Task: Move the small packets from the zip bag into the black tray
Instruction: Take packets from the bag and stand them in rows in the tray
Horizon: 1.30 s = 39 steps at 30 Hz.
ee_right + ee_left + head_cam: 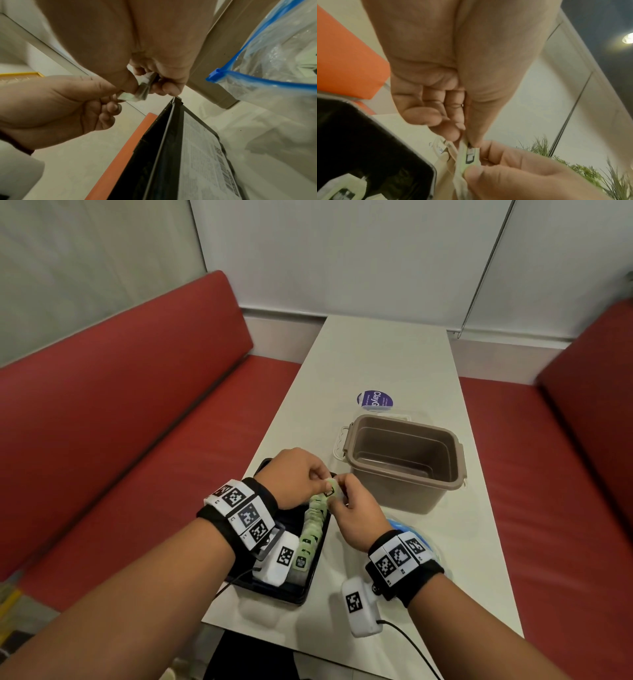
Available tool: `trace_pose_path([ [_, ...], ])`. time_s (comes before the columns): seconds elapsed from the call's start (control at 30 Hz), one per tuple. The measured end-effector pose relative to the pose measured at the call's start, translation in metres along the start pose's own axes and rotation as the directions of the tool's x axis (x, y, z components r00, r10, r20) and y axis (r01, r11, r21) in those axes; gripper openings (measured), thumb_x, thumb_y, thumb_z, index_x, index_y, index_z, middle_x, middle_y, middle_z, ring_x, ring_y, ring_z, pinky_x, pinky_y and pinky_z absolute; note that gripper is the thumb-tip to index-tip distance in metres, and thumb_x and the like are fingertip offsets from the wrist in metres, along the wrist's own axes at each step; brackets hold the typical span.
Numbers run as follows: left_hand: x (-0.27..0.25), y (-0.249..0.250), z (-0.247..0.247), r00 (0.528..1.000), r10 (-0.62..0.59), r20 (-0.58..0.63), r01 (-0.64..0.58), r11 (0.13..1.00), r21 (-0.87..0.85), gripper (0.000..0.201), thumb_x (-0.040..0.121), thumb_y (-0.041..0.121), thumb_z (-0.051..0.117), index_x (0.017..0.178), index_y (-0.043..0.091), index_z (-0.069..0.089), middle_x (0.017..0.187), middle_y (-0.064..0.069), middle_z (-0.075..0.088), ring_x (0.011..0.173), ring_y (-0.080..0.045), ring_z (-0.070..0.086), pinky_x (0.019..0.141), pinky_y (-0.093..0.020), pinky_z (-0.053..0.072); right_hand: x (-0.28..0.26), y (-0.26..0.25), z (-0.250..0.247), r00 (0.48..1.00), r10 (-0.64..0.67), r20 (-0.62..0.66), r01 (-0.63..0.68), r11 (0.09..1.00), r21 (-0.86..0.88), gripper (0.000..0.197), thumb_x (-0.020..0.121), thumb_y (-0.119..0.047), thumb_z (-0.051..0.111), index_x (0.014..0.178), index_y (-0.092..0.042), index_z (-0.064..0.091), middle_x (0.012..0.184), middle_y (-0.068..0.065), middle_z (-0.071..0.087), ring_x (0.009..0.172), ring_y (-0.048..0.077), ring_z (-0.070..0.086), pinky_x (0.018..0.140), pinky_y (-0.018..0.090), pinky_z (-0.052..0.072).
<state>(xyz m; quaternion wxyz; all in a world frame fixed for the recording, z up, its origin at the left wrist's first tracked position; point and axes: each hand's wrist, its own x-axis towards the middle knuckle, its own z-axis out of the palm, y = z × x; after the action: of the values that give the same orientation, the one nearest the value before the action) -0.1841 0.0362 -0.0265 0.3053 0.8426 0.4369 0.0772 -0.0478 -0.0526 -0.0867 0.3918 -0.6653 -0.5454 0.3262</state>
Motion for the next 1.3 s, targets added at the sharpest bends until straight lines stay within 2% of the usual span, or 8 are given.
trace_pose_path([
  [0.2,-0.006,0.002,-0.009,0.999,0.042,-0.006,-0.041,0.994,0.102,0.004,0.084,0.031,0.076,0.086,0.027,0.075,0.072,0.010,0.068,0.063,0.000,0.058,0.056,-0.011,0.037,-0.004,0.008,-0.006,1.000,0.012,-0.019,-0.010,0.998,0.070,0.011,0.085,-0.023,0.076,0.085,-0.027,0.066,0.071,-0.011,0.062,0.060,-0.001,0.051,0.061,0.016,0.041],
  [0.3,-0.013,0.002,-0.013,0.995,0.077,0.061,-0.085,0.985,0.149,0.004,0.087,0.025,0.073,0.089,0.028,0.075,0.071,0.011,0.067,0.062,0.001,0.057,0.059,-0.014,0.041,-0.007,0.014,-0.006,0.999,0.043,-0.016,-0.040,0.989,0.140,0.017,0.079,-0.025,0.082,0.088,-0.022,0.068,0.074,-0.010,0.064,0.058,-0.002,0.051,0.061,0.018,0.043],
  [0.43,-0.022,-0.002,-0.013,0.995,0.058,0.087,-0.082,0.951,0.298,0.005,0.087,0.024,0.072,0.090,0.027,0.075,0.068,0.015,0.062,0.067,-0.001,0.058,0.067,-0.017,0.045,-0.011,0.026,0.001,0.990,0.135,0.028,-0.136,0.991,0.017,0.030,0.080,-0.036,0.078,0.099,-0.030,0.057,0.090,-0.008,0.062,0.070,0.011,0.060,0.069,0.031,0.055],
  [0.57,-0.032,-0.011,0.000,0.980,-0.014,0.198,-0.079,0.889,0.452,0.007,0.085,0.024,0.069,0.087,0.026,0.076,0.076,0.012,0.067,0.076,-0.007,0.064,0.072,-0.025,0.051,-0.017,0.030,0.009,0.959,0.252,0.129,-0.256,0.967,0.014,0.037,0.086,-0.033,0.070,0.111,-0.027,0.043,0.097,-0.001,0.061,0.075,0.022,0.071,0.074,0.044,0.061],
  [0.8,-0.028,-0.012,0.025,0.855,-0.141,0.499,-0.197,0.801,0.565,0.012,0.082,0.018,0.066,0.088,0.019,0.076,0.088,0.002,0.074,0.084,-0.018,0.068,0.079,-0.033,0.057,-0.012,0.025,0.016,0.914,0.329,0.238,-0.389,0.878,0.279,0.050,0.089,-0.003,0.066,0.124,-0.020,0.035,0.095,0.009,0.059,0.059,0.026,0.070,0.066,0.048,0.062],
  [1.0,-0.016,0.000,0.045,0.726,-0.233,0.647,-0.372,0.658,0.655,0.019,0.086,0.027,0.067,0.099,0.016,0.074,0.091,-0.001,0.069,0.090,-0.023,0.066,0.069,-0.030,0.048,-0.006,0.031,0.017,0.904,0.337,0.262,-0.416,0.835,0.361,0.052,0.087,0.004,0.067,0.123,-0.019,0.037,0.089,0.011,0.060,0.057,0.027,0.067,0.069,0.054,0.061],
  [1.13,-0.008,0.008,0.056,0.701,-0.280,0.656,-0.406,0.600,0.689,0.036,0.093,0.032,0.061,0.118,0.007,0.063,0.112,-0.011,0.068,0.106,-0.031,0.064,0.086,-0.038,0.051,-0.005,0.034,0.018,0.904,0.334,0.267,-0.417,0.824,0.383,0.052,0.086,0.004,0.068,0.122,-0.019,0.038,0.091,0.013,0.059,0.058,0.029,0.067,0.070,0.056,0.060],
  [1.3,-0.001,0.007,0.065,0.666,-0.293,0.686,-0.451,0.575,0.683,0.038,0.097,0.034,0.058,0.126,0.010,0.061,0.121,-0.008,0.064,0.113,-0.028,0.061,0.088,-0.034,0.047,-0.005,0.036,0.017,0.904,0.334,0.267,-0.418,0.823,0.386,0.054,0.087,0.003,0.068,0.126,-0.018,0.037,0.093,0.013,0.059,0.058,0.030,0.067,0.070,0.057,0.060],
])
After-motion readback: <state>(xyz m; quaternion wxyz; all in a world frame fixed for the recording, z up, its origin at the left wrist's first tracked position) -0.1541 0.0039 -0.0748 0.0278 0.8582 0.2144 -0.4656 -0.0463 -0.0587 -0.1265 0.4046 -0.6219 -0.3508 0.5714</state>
